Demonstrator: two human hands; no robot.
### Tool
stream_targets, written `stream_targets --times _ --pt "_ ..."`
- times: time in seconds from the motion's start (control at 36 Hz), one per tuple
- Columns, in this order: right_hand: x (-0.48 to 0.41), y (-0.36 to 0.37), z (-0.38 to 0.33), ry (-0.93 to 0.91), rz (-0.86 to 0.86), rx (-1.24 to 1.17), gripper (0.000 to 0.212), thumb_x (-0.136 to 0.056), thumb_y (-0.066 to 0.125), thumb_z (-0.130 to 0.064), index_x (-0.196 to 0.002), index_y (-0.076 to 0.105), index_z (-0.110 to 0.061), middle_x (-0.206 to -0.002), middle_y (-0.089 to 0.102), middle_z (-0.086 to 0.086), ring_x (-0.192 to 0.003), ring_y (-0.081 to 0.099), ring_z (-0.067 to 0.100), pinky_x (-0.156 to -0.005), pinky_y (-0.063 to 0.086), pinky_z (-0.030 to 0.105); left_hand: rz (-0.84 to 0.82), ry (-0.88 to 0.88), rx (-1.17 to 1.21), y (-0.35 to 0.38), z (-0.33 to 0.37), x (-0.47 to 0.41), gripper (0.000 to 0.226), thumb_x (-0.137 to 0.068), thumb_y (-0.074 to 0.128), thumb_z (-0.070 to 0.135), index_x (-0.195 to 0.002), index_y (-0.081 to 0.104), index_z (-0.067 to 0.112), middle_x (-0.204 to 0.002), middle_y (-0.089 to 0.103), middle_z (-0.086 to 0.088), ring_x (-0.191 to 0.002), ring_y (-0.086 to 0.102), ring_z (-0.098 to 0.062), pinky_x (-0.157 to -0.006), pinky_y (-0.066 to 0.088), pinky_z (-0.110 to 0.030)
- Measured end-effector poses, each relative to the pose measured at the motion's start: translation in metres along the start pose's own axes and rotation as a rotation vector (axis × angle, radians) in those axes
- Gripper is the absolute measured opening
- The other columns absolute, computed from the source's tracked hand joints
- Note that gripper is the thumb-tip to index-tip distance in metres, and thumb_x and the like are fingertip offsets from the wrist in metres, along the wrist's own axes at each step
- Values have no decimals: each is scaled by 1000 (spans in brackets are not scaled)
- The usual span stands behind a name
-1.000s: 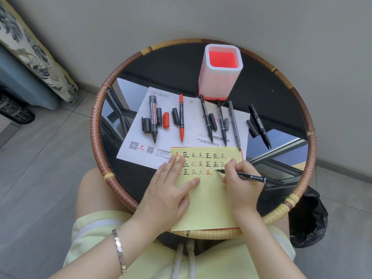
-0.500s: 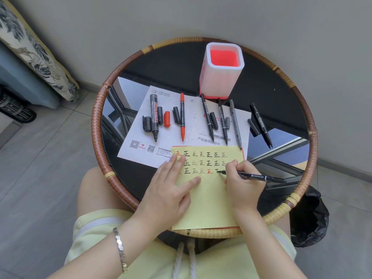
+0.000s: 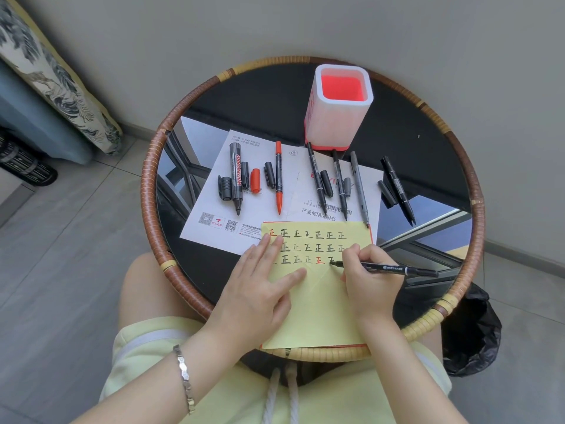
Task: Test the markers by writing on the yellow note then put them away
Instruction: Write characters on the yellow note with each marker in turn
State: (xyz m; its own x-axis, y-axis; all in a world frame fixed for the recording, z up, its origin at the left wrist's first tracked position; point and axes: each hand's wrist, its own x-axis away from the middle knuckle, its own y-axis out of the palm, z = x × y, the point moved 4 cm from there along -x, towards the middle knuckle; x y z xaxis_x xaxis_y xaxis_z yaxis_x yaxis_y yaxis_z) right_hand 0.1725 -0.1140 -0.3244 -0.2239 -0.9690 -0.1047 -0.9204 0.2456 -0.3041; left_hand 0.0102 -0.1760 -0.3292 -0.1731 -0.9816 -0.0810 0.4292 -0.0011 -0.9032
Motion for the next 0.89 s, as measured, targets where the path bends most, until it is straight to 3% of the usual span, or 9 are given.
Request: stream_targets --times 0.25,0.31,0.39,0.47,0.56,0.69,0.89 --pt "0 -4 3 -35 100 26 40 -71 49 -26 -45 36 2 -40 39 21 -41 34 21 -47 30 24 -13 -10 -7 0 -1 1 38 -79 44 26 -110 66 26 -135 48 -24 -128 42 -39 -108 22 -40" --pt "-1 -5 4 -35 122 35 37 -72 50 -20 -44 37 1 -39 34 9 -41 31 11 -47 29 21 -15 -11 -9 0 -1 0 38 -79 44 26 -110 66 26 -135 48 -24 -128 42 -39 -108 22 -40" --pt "0 -4 3 -39 121 43 33 -73 51 -11 -44 37 -9 -39 31 -1 -42 32 10 -46 26 16 -21 -14 -16 1 -1 1 38 -80 43 27 -110 66 27 -135 48 -23 -128 42 -39 -108 22 -40" --pt "0 -5 4 -2 133 21 34 -74 51 -12 -44 38 -1 -40 38 13 -42 33 10 -48 30 20 -21 -13 -21 1 -1 1 38 -80 43 27 -110 66 27 -135 48 -23 -128 42 -39 -108 21 -40" --pt "0 -7 2 17 144 -4 36 -78 53 -12 -50 42 8 -46 45 24 -44 38 12 -49 33 15 -13 -11 -16 1 -2 1 38 -80 43 27 -110 66 27 -135 48 -23 -128 41 -38 -109 22 -40" --pt "-3 -9 -5 65 165 -53 30 -86 59 -9 -60 47 -14 -55 47 -3 -50 49 -2 -52 37 7 20 -31 6 -1 -3 2 37 -81 43 25 -107 69 27 -126 54 -22 -126 44 -36 -108 30 -42" --pt "-14 -12 -18 178 7 -104 20 -82 65 -26 -74 56 -10 -67 55 4 -56 50 6 -54 42 14 -23 -46 -33 -14 -4 -3 37 -77 41 29 -102 68 31 -114 59 -15 -109 57 -34 -93 44 -42"
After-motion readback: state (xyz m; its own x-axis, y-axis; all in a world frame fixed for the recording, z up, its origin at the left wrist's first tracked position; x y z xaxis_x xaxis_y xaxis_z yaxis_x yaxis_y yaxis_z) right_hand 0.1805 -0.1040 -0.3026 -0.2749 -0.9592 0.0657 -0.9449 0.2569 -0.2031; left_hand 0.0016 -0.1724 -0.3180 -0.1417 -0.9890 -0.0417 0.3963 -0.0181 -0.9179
